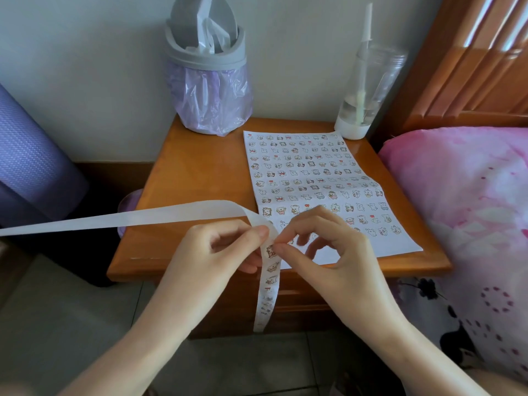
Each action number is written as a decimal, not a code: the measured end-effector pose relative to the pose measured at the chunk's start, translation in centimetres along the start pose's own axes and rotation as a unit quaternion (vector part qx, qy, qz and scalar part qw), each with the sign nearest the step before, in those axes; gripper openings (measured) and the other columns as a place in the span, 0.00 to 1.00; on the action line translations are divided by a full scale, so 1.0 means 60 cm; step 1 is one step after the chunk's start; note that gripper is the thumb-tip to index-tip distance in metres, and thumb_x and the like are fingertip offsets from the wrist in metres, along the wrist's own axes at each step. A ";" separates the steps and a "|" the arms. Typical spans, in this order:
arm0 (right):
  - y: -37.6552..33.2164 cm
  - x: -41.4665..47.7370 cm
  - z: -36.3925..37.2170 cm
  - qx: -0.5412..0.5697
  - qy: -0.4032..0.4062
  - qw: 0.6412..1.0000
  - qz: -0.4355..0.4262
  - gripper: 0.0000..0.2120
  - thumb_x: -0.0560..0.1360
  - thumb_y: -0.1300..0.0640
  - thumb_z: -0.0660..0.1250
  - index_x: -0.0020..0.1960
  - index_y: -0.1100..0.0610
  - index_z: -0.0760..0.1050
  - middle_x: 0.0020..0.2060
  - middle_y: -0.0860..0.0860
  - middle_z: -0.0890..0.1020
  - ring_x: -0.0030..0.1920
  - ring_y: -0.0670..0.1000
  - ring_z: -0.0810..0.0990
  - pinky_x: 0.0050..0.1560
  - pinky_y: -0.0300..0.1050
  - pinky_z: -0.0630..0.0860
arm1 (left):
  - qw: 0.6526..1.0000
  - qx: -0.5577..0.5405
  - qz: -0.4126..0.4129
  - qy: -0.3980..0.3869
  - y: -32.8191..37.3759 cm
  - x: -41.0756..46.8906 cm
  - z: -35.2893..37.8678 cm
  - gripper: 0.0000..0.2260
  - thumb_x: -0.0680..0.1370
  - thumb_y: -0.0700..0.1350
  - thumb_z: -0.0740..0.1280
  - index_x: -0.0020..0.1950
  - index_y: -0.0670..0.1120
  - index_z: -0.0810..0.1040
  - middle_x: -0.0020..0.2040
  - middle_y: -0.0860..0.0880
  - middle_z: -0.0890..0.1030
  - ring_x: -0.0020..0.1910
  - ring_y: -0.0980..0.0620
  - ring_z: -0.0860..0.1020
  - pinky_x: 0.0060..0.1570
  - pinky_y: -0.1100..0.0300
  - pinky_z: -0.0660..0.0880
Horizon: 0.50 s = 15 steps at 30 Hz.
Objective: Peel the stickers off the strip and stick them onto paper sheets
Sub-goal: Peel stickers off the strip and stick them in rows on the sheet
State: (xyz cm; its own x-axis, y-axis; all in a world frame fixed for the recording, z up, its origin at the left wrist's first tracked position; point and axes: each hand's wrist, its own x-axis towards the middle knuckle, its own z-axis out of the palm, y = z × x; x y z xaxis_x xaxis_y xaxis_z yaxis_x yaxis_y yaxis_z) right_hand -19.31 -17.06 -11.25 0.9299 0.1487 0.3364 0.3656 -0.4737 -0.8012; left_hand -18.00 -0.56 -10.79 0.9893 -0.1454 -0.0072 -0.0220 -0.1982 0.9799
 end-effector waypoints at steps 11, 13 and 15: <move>0.018 0.029 -0.049 0.066 -0.083 0.984 0.142 0.01 0.72 0.57 0.70 0.42 0.54 0.80 0.35 0.46 0.82 0.33 0.40 0.77 0.34 0.33 0.73 | 0.998 0.061 0.007 0.027 -0.016 0.007 -0.008 0.08 0.75 0.50 0.64 0.45 0.49 0.80 0.37 0.56 0.85 0.32 0.55 0.83 0.34 0.60 0.81; 0.026 0.032 -0.051 0.055 -0.103 0.977 0.178 0.01 0.71 0.57 0.71 0.42 0.54 0.80 0.32 0.45 0.81 0.30 0.39 0.75 0.32 0.32 0.72 | 0.997 0.075 0.012 0.018 -0.019 0.006 -0.006 0.07 0.75 0.49 0.64 0.45 0.49 0.80 0.37 0.57 0.84 0.30 0.55 0.83 0.32 0.63 0.81; 0.031 0.032 -0.050 0.043 -0.111 0.974 0.192 0.01 0.71 0.55 0.71 0.42 0.53 0.81 0.33 0.43 0.81 0.30 0.38 0.74 0.32 0.30 0.70 | 0.996 0.083 0.008 0.010 -0.022 0.007 -0.003 0.06 0.75 0.50 0.63 0.45 0.50 0.79 0.37 0.58 0.84 0.30 0.56 0.83 0.30 0.66 0.79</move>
State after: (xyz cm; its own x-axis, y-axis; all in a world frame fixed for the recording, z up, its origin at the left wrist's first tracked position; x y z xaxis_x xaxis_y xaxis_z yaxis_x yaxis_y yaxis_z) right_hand -16.94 -20.23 -10.59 0.9811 0.1631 -0.1037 -0.0176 -0.4585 -0.8885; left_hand -17.55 -0.18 -12.07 0.9912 -0.1317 0.0145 -0.0606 -0.3540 0.9333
